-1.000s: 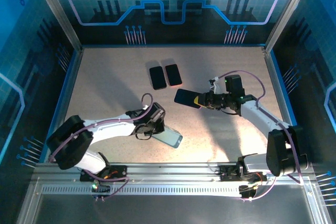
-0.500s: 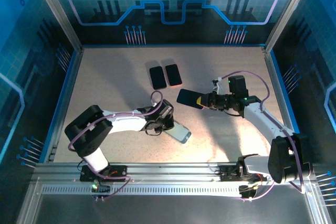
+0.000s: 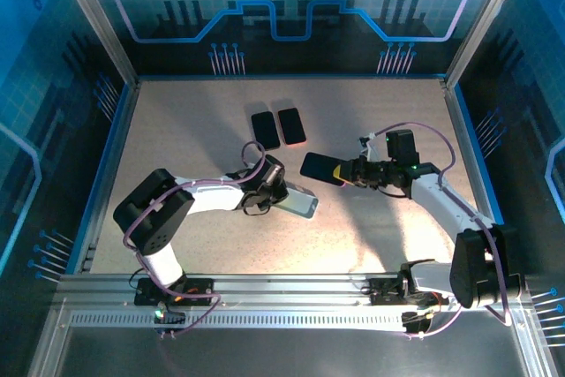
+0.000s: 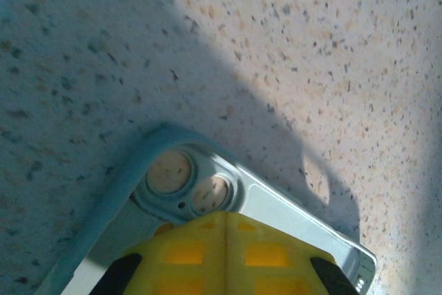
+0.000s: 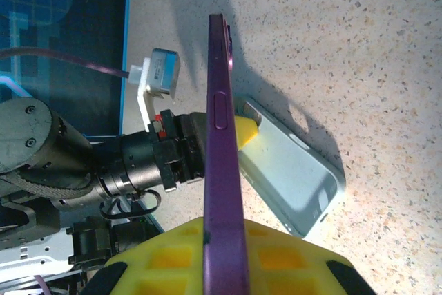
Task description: Put the phone into the phone case
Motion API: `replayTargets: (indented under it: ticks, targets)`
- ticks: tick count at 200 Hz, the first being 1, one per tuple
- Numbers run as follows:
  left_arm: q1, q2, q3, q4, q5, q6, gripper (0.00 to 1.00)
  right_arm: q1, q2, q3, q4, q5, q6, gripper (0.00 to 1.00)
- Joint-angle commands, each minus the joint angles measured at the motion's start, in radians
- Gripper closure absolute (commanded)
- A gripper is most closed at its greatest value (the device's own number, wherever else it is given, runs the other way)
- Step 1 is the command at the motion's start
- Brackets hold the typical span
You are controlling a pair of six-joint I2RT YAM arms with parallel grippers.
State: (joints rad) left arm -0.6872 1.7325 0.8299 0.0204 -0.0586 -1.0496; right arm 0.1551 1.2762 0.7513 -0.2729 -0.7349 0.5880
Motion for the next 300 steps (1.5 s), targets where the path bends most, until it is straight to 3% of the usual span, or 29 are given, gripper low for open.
replayTargets:
  ticks: [1,56,112,170,300]
  targets:
    - [0.017,0.005,-0.008,-0.129,-0.101,-0.006,1.00,-0.013,0.013,-0.012,0.012,-0.047,-0.025,1.00]
    - [0.016,-0.197,-0.025,-0.132,-0.141,0.006,1.00,0.020,0.005,-0.026,-0.007,-0.043,-0.025,1.00]
    - [0.061,-0.345,-0.099,-0.230,-0.185,0.090,1.00,0.157,0.032,-0.093,0.140,0.000,0.108,1.00]
    - [0.122,-0.303,-0.191,-0.112,-0.157,0.131,1.00,0.281,0.099,-0.119,0.328,0.050,0.260,1.00]
    - [0.123,-0.122,-0.180,0.074,-0.091,0.163,1.00,0.341,0.238,-0.136,0.502,0.107,0.387,1.00]
